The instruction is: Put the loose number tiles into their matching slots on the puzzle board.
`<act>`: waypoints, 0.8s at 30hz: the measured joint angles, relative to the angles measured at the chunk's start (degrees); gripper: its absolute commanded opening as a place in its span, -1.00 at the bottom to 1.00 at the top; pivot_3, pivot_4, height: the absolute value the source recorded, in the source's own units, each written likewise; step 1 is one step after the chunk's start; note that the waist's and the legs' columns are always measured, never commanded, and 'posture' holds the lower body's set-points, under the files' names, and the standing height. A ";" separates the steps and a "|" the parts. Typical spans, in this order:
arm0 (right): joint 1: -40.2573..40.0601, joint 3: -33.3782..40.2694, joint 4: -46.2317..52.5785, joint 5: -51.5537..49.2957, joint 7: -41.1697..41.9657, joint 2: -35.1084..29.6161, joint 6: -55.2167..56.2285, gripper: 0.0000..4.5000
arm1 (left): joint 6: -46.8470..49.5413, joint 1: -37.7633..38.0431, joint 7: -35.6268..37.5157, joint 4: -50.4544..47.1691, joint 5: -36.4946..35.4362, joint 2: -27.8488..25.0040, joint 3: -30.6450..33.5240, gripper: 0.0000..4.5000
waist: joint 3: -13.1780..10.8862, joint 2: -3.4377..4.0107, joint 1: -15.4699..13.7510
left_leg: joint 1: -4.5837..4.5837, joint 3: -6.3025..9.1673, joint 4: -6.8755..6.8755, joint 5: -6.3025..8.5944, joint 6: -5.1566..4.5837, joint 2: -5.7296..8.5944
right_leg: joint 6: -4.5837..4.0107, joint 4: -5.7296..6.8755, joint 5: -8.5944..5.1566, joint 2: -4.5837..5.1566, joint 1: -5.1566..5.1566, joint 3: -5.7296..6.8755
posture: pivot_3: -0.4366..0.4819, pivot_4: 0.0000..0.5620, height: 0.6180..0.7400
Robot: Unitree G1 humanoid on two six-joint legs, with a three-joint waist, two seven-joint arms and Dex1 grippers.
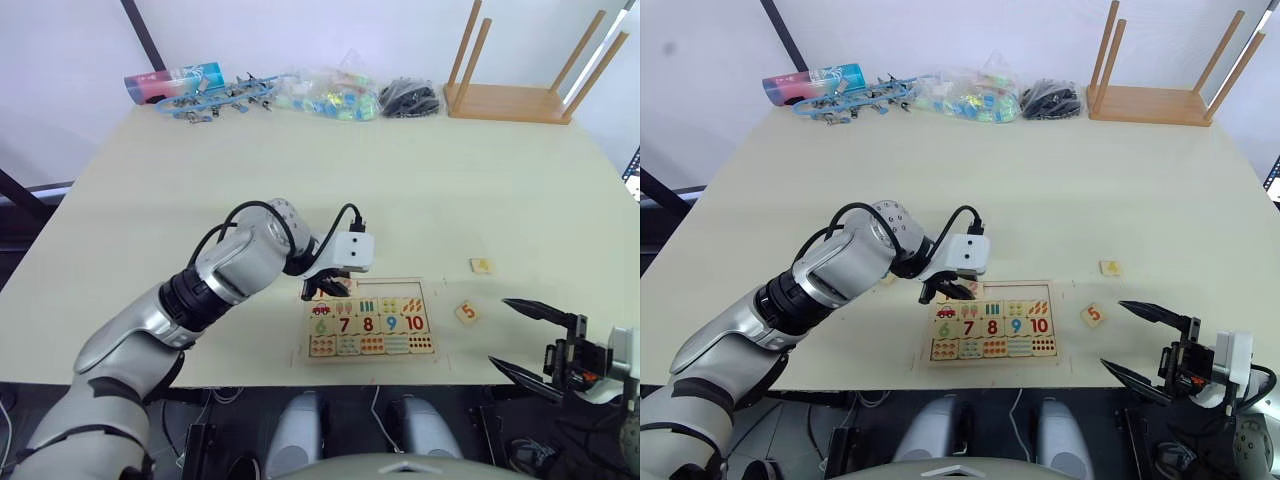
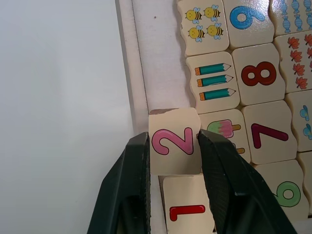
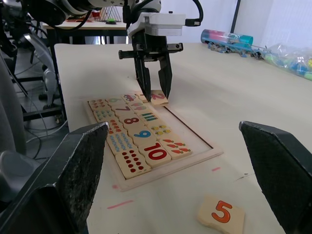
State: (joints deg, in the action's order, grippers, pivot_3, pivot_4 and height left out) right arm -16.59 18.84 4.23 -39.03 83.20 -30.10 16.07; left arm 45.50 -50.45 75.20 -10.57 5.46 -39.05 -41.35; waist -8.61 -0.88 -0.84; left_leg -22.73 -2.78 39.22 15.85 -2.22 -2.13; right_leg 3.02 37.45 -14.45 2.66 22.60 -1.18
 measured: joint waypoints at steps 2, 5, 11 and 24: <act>0.00 0.00 0.00 0.09 -0.04 0.00 0.08 1.00 | -0.22 0.00 -0.04 0.04 0.11 0.01 0.00 -0.58 | 0.00 0.00 0.00 | 0.00 0.00 0.00 0.00 0.00 0.00 | 0.00 0.00 0.00 0.00 0.00 0.00 | -0.05 -0.47 0.95; 0.00 0.00 0.00 0.11 -0.14 -0.01 0.09 1.00 | -0.41 0.00 0.03 0.15 0.11 0.05 0.00 -0.58 | 0.00 0.00 0.00 | 0.00 0.00 0.00 0.00 0.00 0.00 | 0.00 0.00 0.00 0.00 0.00 0.00 | -0.05 -0.47 0.95; -0.01 0.00 0.00 0.18 -0.41 -0.02 0.14 1.00 | -1.45 0.00 -0.07 0.88 0.25 0.46 0.00 -0.58 | 0.00 0.00 -0.01 | 0.00 0.00 0.00 0.00 0.00 0.00 | 0.00 0.00 0.00 0.00 0.00 0.00 | -0.05 -0.47 0.95; -0.49 0.00 0.01 0.38 -0.58 -0.11 0.18 1.00 | -0.45 0.00 0.07 1.14 0.20 0.51 0.00 0.97 | 0.00 0.00 0.00 | 0.00 0.00 0.00 0.00 0.00 0.00 | 0.00 0.01 0.00 0.00 0.00 0.00 | -0.05 -0.47 0.95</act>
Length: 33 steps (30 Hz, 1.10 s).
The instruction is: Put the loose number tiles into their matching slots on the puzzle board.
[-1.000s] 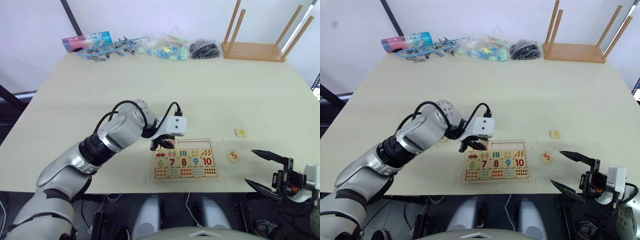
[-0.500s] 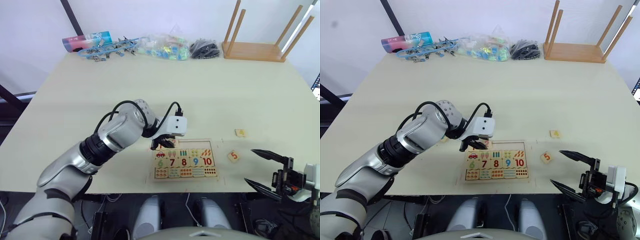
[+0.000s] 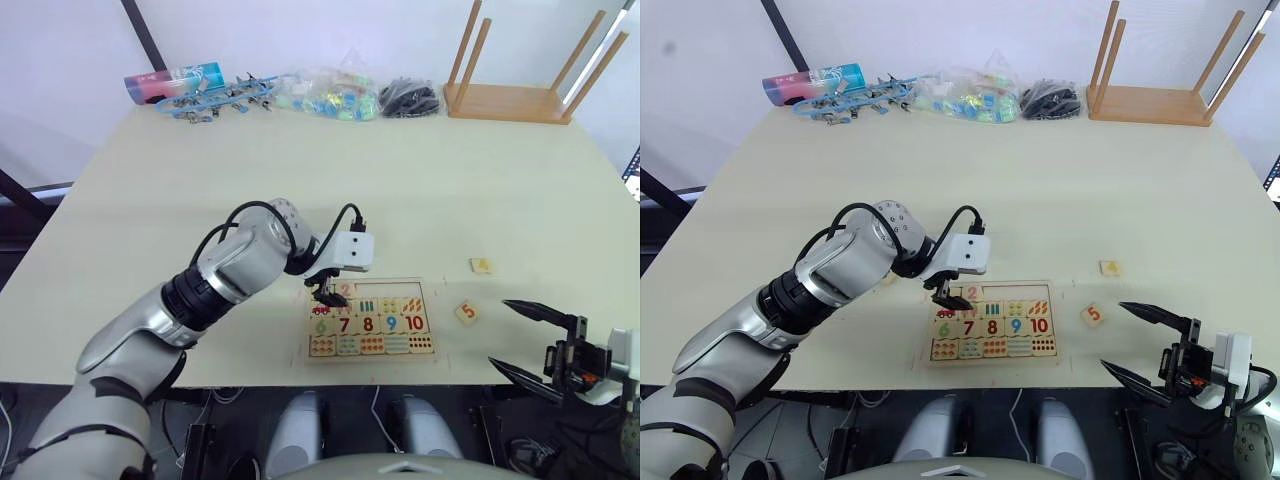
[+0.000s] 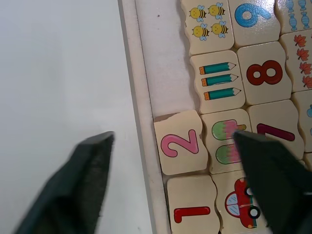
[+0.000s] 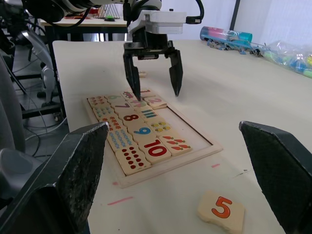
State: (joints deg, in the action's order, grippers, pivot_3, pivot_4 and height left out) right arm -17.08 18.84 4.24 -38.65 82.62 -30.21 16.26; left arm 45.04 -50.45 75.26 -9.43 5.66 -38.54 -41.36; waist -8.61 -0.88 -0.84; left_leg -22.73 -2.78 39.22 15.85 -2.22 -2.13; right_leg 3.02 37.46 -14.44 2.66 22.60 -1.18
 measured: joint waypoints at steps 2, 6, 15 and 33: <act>0.00 0.00 0.00 0.01 -0.01 -0.02 0.00 1.00 | 0.30 0.00 0.02 -0.07 -0.06 -0.01 0.00 0.97 | 0.00 0.00 0.00 | 0.00 0.00 0.00 0.00 0.00 0.00 | 0.00 0.00 0.00 0.00 0.00 0.00 | -0.05 -0.47 0.95; -0.02 0.00 0.00 0.01 -0.02 -0.04 0.00 1.00 | 0.82 -0.02 0.24 -0.14 -0.24 -0.13 0.14 0.97 | 0.00 0.00 0.00 | 0.00 0.00 0.00 0.00 0.00 0.00 | 0.00 0.00 0.00 0.00 0.00 0.00 | -0.05 -0.47 0.95; -0.35 0.01 0.21 -0.01 -0.67 -0.04 0.00 1.00 | -1.61 -3.55 1.70 4.97 -4.32 0.39 6.34 0.97 | 0.00 0.00 0.02 | 0.01 0.01 0.01 0.00 0.00 0.00 | 0.00 0.01 0.00 0.00 0.00 0.01 | -0.05 -0.47 0.95; -1.83 0.05 0.46 0.00 -2.08 -0.05 0.01 1.00 | -22.79 -0.04 2.12 25.24 -9.70 7.17 15.76 -0.35 | 0.00 -0.01 -0.01 | -0.01 -0.01 0.02 0.00 0.00 0.01 | 0.04 0.04 0.02 0.00 0.02 0.02 | -0.05 -0.47 0.95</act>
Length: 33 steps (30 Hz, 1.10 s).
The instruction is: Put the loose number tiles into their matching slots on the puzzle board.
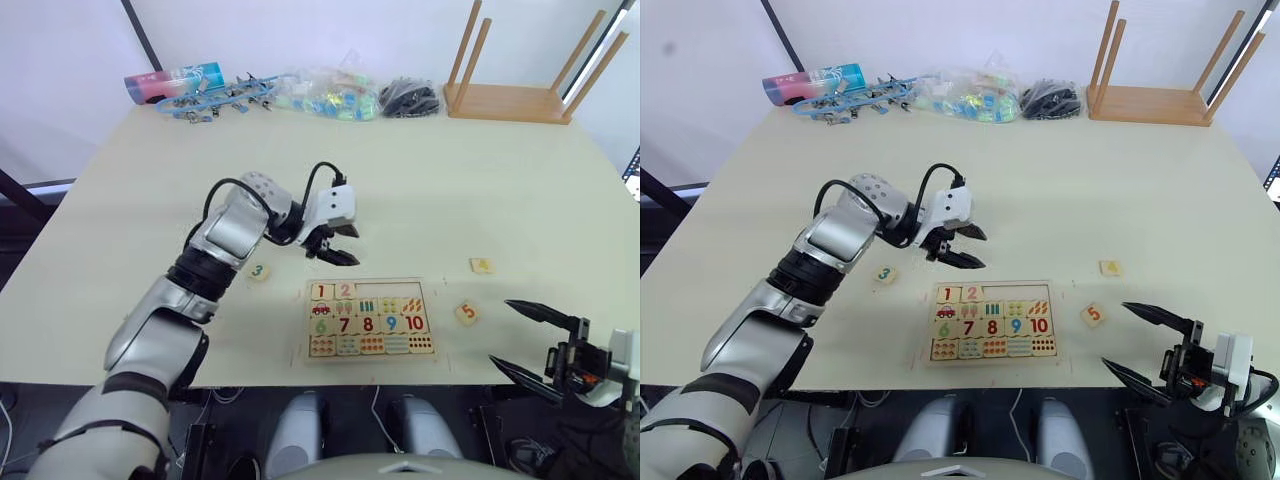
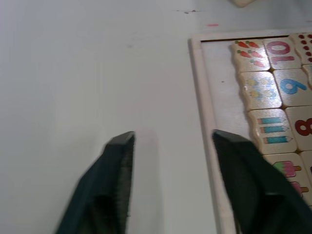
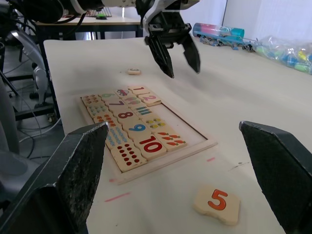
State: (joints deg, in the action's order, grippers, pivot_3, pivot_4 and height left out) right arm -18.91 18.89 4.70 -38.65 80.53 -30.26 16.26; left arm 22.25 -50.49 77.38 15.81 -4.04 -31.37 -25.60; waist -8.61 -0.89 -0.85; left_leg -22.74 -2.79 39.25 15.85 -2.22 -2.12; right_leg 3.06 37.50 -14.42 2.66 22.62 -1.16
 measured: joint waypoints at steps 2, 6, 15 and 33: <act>-0.12 0.00 0.28 0.00 -0.13 0.00 0.00 1.00 | -2.51 0.35 0.87 0.59 -0.63 0.47 0.53 -0.75 | 0.00 0.00 0.00 | 0.01 0.00 0.01 0.00 0.00 0.00 | 0.00 0.00 0.00 0.00 0.00 0.00 | -0.05 -0.47 0.95; -0.59 0.09 1.14 -0.03 -0.62 -0.02 0.00 1.00 | -7.05 3.64 5.16 0.74 -2.24 0.47 0.70 -0.97 | 0.01 0.02 0.07 | 0.03 0.00 0.00 0.00 0.00 0.00 | 0.00 0.03 0.00 0.00 0.00 0.00 | -0.05 -0.47 0.95; -1.01 0.14 1.61 -0.06 -1.11 -0.30 0.01 1.00 | -15.76 6.55 7.96 4.01 -1.49 -0.04 0.68 -0.97 | 0.01 0.01 -0.05 | 0.02 0.00 0.01 0.00 0.00 0.00 | 0.00 0.03 0.00 0.00 -0.01 0.00 | -0.05 -0.47 0.95; -0.82 0.14 1.59 -0.06 -1.12 -0.81 0.02 1.00 | -22.89 8.06 9.11 7.09 1.58 0.33 0.41 -0.97 | 0.02 0.02 0.02 | 0.04 0.00 0.01 0.00 0.00 0.00 | -0.01 0.04 0.00 0.00 -0.01 0.01 | -0.05 -0.47 0.95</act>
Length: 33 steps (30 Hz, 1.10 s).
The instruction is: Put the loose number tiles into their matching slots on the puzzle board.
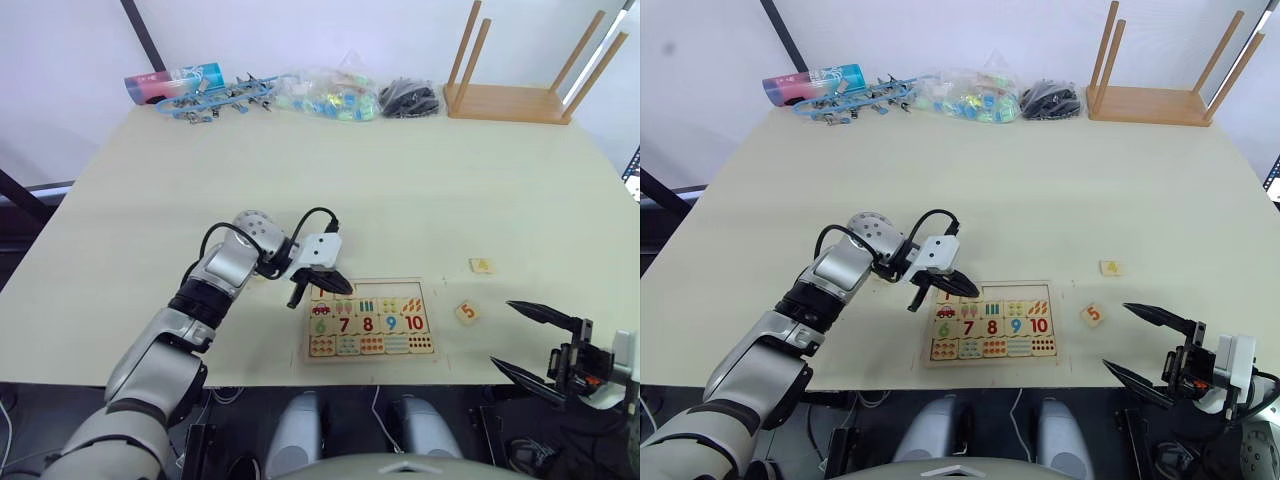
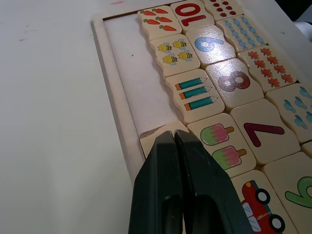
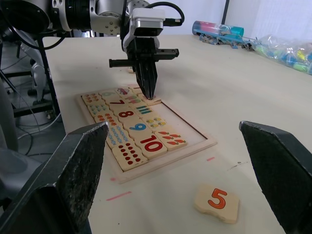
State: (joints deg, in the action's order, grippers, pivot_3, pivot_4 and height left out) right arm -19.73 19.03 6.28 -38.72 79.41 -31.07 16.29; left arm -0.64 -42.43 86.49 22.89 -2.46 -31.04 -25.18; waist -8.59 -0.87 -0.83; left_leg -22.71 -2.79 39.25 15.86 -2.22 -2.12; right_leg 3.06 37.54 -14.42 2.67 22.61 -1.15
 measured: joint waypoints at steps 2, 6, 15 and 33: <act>0.07 0.00 -0.03 0.00 0.02 0.00 0.03 1.00 | -0.27 0.00 0.19 0.14 0.00 -0.05 0.03 -0.97 | 0.00 0.00 0.01 | 0.00 0.00 0.00 0.00 0.00 0.00 | 0.00 0.00 0.00 0.00 0.00 0.00 | -0.05 -0.47 0.95; 0.33 0.00 -0.08 0.00 0.09 0.00 0.08 1.00 | -0.27 0.00 1.05 0.14 -0.03 -0.48 0.09 -0.97 | 0.01 0.00 0.02 | 0.01 0.00 0.00 0.00 0.00 -0.01 | 0.00 0.01 0.00 0.00 0.00 0.00 | -0.05 -0.47 0.95; 0.45 0.00 -0.10 0.01 0.22 0.00 0.13 1.00 | -0.05 0.57 1.83 -0.33 -0.15 -1.30 0.67 -0.97 | 0.02 0.00 0.01 | 0.03 0.00 0.00 0.00 0.00 -0.01 | 0.00 0.02 0.00 0.00 -0.01 0.00 | -0.05 -0.47 0.95; 0.43 0.21 -0.52 -0.35 -0.11 -0.15 0.01 1.00 | 16.18 4.43 -1.19 -12.61 -11.08 -2.55 9.84 -0.97 | 0.02 0.00 0.08 | 0.02 0.02 -0.01 0.00 0.00 -0.04 | 0.00 0.05 0.00 0.00 0.00 0.01 | -0.05 -0.47 0.95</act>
State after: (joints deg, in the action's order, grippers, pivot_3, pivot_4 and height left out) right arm -19.30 19.25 5.77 -39.07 79.30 -31.22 16.30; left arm 15.54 -38.00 85.31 10.28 -13.54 -33.59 -15.35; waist -8.57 -0.87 -0.75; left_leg -22.69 -2.77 39.25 15.86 -2.22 -2.16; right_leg 3.06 37.59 -14.42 2.67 22.62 -1.14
